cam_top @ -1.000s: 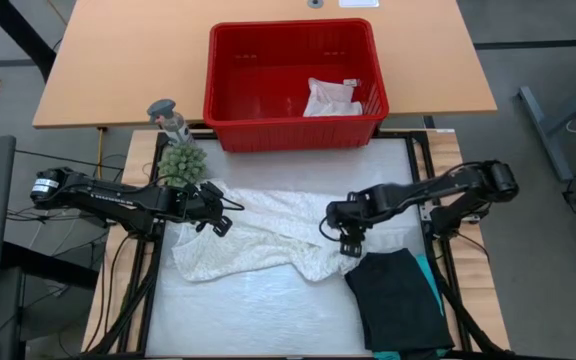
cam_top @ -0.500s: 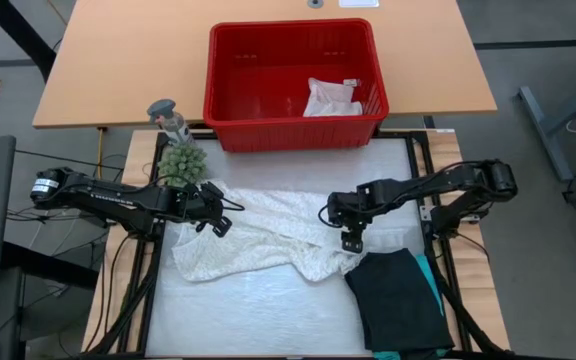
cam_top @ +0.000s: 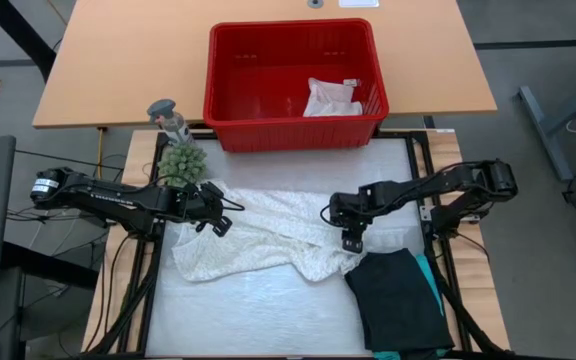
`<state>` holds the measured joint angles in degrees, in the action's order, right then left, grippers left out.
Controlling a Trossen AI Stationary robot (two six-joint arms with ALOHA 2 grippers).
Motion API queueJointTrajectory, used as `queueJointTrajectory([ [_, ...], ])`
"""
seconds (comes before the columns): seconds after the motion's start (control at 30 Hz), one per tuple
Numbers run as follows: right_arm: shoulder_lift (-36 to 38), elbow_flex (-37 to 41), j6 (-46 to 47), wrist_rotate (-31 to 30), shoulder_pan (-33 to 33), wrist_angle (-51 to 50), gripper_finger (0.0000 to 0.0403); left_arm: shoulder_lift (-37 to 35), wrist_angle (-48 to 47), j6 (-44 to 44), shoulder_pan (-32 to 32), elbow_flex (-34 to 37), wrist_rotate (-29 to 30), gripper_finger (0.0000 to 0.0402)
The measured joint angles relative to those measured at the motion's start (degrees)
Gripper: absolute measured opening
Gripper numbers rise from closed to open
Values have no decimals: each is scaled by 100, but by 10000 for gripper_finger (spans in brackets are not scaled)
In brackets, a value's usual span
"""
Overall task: Fold Laundry from Bin
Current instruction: Fold the white t-shirt
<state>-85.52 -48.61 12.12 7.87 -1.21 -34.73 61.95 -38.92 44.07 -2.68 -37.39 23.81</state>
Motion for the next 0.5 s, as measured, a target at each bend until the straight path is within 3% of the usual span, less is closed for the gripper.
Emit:
queueJointTrajectory([
  [0.17, 0, 63, -17, 128, 0, 70, 143, 0, 0, 2, 0, 0, 48, 0],
  [0.33, 0, 66, -17, 128, 7, 68, 26, 0, 0, 11, 2, 0, 76, 0],
  [0.5, 8, -90, 174, 115, 7, -86, 16, 0, 10, 189, 0, 0, 74, 0],
])
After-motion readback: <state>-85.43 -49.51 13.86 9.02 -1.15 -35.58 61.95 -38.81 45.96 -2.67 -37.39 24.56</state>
